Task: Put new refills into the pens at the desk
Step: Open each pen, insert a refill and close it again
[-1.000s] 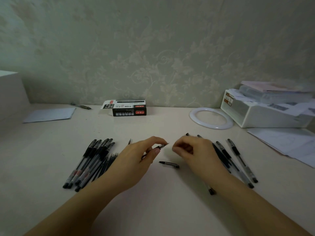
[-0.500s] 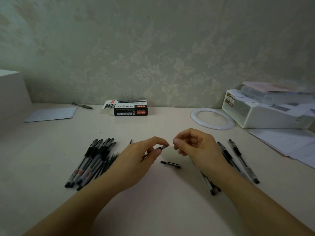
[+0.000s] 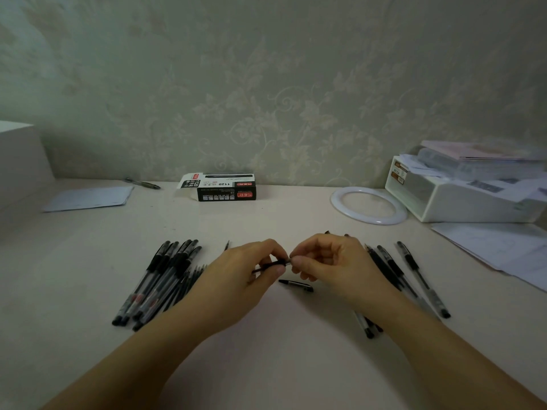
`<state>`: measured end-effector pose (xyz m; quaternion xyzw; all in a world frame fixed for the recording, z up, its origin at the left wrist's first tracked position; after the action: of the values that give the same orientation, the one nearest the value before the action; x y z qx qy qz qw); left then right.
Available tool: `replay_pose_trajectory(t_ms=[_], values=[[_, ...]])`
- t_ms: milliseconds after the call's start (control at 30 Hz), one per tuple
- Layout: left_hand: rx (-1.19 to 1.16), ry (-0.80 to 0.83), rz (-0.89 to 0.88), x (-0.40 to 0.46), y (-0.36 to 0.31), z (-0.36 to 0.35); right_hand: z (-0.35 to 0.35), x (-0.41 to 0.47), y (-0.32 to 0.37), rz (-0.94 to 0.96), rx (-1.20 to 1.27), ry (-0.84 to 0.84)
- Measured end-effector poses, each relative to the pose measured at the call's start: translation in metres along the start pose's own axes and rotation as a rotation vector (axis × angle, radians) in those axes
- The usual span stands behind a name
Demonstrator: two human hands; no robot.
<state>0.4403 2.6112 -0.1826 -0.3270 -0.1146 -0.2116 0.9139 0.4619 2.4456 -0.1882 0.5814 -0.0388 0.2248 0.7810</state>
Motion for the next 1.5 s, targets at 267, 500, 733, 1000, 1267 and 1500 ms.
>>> replay_pose_trajectory(t_ms=[267, 500, 733, 1000, 1267, 1500], values=[[0.025, 0.005, -0.013, -0.0005, -0.0011, -0.0026, -0.0036, -0.0031, -0.0011, 0.004, -0.283, -0.005], [-0.003, 0.002, -0.007, -0.0004, -0.0009, -0.0018, -0.005, -0.0018, -0.0016, 0.021, -0.255, 0.054], [0.002, 0.005, 0.012, 0.0005, -0.0001, -0.0015, -0.0048, -0.0012, -0.0023, 0.003, -0.249, 0.054], [-0.003, 0.002, 0.004, -0.0005, -0.0005, -0.0028, -0.0057, -0.0028, -0.0007, 0.02, -0.227, 0.051], [0.001, 0.013, 0.008, -0.0006, -0.0003, -0.0041, -0.0062, -0.0016, -0.0011, 0.033, -0.21, 0.082], [-0.025, -0.012, -0.012, -0.0006, -0.0014, 0.0001, -0.0075, -0.0008, -0.0002, 0.044, -0.221, 0.087]])
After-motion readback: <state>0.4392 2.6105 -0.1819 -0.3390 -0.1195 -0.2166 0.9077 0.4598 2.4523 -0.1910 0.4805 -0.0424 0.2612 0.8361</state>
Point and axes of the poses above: each hand's wrist, its own x-axis towards the middle knuckle, its own z-axis out of the back of the hand, y = z × x, the point moved 5 cm from there along x, towards the middle knuckle, and after that the axes turned 5 degrees about z, right-handed, at the moved point
